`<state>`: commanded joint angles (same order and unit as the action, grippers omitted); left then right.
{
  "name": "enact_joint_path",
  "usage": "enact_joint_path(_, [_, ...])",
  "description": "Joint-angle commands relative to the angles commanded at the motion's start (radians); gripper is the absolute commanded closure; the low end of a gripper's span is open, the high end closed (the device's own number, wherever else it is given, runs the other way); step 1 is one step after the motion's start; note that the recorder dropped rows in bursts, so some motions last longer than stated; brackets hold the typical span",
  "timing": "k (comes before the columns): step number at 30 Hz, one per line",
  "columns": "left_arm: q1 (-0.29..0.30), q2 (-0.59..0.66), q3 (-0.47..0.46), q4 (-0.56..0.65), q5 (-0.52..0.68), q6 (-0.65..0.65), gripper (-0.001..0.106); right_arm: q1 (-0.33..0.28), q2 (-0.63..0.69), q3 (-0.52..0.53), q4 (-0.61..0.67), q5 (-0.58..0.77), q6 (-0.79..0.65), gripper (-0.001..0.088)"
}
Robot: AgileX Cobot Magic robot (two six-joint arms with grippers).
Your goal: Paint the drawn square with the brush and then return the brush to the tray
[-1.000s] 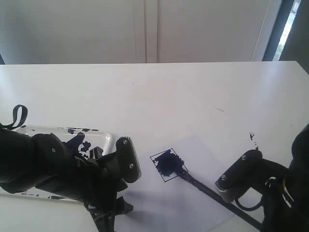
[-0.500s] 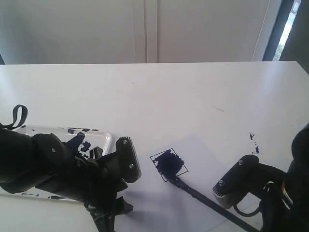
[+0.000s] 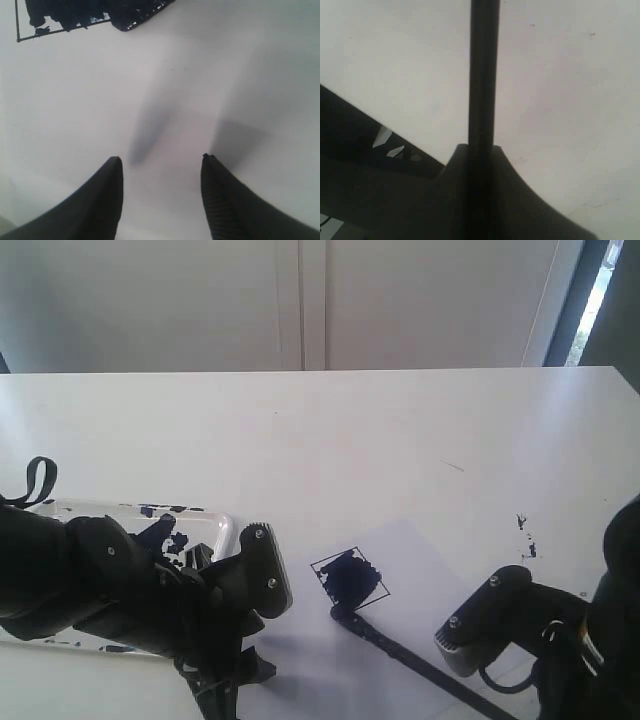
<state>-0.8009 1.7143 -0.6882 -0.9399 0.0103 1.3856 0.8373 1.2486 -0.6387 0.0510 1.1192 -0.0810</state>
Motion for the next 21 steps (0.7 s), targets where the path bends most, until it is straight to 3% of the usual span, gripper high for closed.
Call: enact_joint_path(21, [0.0,0.0,0.0,0.0,0.002,-0.003,0.052,0.0,0.0,0.0,-0.17,0.043,0.181,0.0868])
